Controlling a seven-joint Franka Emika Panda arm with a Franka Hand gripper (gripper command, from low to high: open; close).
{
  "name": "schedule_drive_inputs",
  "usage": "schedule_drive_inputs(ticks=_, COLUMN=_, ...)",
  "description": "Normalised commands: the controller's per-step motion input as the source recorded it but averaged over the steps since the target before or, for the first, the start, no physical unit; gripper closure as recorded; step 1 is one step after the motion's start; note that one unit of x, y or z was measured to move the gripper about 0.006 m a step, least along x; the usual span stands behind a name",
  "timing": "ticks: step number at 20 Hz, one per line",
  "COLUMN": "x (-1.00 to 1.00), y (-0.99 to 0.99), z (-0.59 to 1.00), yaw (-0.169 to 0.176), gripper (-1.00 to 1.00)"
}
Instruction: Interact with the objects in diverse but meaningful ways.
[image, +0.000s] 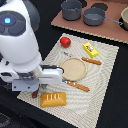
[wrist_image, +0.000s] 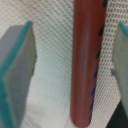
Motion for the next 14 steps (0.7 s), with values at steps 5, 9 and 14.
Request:
schedule_drive_inputs(ticks=5, x=0.12, y=-0.08, z=0.73, yaw=0.068, gripper=-1.00)
schedule_drive_inputs(ticks=9, x=0.03, y=-0.16, z=0.39, yaw=0.245, gripper=-1.00)
schedule_drive_inputs(ticks=14, x=0.00, y=-0.23, z=0.36, yaw=0.236, gripper=-1.00)
